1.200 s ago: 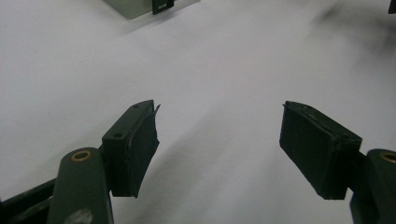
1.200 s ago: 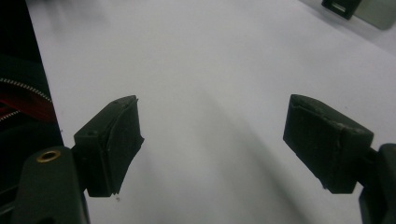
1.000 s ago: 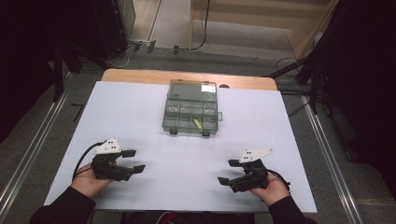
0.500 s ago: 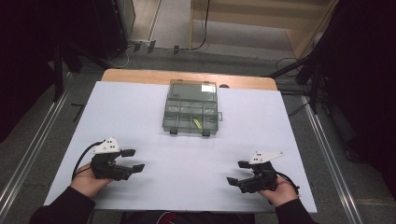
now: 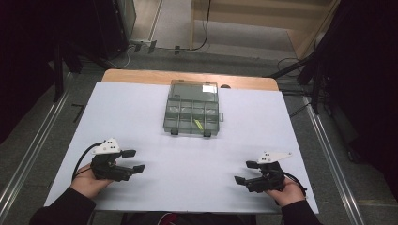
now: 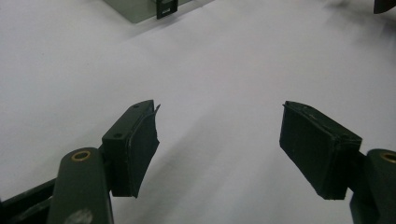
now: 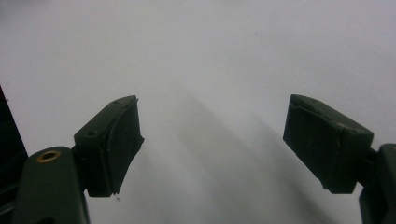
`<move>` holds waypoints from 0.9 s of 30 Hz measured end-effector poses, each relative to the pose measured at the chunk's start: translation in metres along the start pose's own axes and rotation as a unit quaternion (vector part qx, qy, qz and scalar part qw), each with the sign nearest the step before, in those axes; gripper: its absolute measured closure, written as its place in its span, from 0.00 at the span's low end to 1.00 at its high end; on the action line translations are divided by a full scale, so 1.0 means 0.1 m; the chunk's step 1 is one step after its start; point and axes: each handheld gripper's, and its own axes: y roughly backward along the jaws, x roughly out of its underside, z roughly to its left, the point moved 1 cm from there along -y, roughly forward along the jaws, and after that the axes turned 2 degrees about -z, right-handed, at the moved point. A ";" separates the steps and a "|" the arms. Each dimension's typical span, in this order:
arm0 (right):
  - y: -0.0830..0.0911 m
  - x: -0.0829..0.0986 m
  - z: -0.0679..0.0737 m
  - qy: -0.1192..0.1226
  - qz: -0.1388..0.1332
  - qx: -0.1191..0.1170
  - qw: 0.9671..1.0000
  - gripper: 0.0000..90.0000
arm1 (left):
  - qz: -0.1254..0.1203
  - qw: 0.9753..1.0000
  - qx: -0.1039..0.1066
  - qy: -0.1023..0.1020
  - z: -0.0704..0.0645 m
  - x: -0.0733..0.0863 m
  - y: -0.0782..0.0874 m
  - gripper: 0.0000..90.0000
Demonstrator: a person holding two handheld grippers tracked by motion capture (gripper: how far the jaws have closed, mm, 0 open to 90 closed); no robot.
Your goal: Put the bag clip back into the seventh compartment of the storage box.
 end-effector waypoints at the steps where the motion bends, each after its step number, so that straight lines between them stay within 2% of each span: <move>1: 0.00 0.00 -0.01 -0.002 0.000 0.000 1.000 0.22 | 0.001 1.000 0.000 0.000 0.00 0.00 0.00 0.30; 27: -0.03 0.01 -0.01 -0.005 0.003 0.005 1.000 0.22 | 0.002 1.000 -0.001 -0.004 -0.01 0.00 0.00 0.30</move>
